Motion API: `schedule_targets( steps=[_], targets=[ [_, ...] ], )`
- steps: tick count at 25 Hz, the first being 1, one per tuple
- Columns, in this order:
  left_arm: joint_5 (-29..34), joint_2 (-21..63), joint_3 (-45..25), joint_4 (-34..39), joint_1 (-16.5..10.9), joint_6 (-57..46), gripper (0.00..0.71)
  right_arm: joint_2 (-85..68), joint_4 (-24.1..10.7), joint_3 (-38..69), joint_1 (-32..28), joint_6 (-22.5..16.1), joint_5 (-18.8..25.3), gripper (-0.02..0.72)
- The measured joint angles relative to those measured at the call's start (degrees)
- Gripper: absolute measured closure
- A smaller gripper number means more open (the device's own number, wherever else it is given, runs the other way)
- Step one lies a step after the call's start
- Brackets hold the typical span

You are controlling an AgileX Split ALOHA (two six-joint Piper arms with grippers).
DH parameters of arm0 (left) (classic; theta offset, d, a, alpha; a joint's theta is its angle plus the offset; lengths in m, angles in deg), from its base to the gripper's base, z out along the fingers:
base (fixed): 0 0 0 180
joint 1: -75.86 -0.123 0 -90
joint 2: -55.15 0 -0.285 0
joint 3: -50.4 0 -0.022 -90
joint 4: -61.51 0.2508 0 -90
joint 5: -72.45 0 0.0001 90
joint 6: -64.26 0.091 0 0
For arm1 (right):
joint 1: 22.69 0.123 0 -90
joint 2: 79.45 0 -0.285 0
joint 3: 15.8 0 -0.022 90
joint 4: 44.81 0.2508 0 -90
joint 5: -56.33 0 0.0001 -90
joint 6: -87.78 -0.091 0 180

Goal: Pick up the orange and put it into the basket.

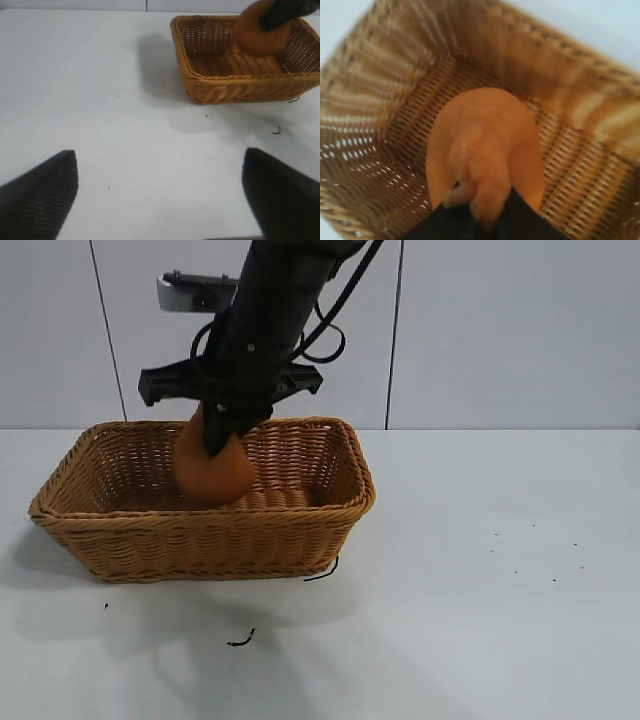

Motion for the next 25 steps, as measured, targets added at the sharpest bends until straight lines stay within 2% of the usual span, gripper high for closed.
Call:
schedule_targets(
  steps=[2, 3, 5, 9, 14, 18, 23, 25],
  targets=[
    [0.00, 0.00, 0.00, 0.00, 0.00, 0.00, 0.071, -0.71, 0.00, -0.07, 0.00, 0.00, 0.66, 0.127],
    [0.00, 0.00, 0.00, 0.00, 0.00, 0.00, 0.071, -1.10, -0.16, -0.07, 0.00, 0.00, 1.12, 0.078],
    [0.00, 0.00, 0.00, 0.00, 0.00, 0.00, 0.071, -2.53, -0.75, -0.07, 0.00, 0.00, 1.59, 0.036],
    [0.00, 0.00, 0.00, 0.00, 0.00, 0.00, 0.071, -6.60, -2.81, -0.07, -0.82, -1.91, 1.79, 0.015],
    [0.00, 0.00, 0.00, 0.00, 0.00, 0.00, 0.071, -9.95, -5.06, -0.07, -5.60, -3.34, 3.16, 0.009],
    [-0.04, 0.00, 0.00, 0.04, 0.00, 0.00, 0.071, -10.01, -6.13, -0.07, -11.88, -3.36, 6.19, 0.009],
    [-0.04, 0.00, 0.00, 0.04, 0.00, 0.00, 0.071, -10.01, -9.55, -0.07, -20.65, -3.50, 9.13, 0.009],
    [-0.04, 0.00, 0.00, 0.04, 0.00, 0.00, 0.071, -10.01, -9.55, -0.07, -23.96, -3.54, 10.32, 0.009]
  ],
)
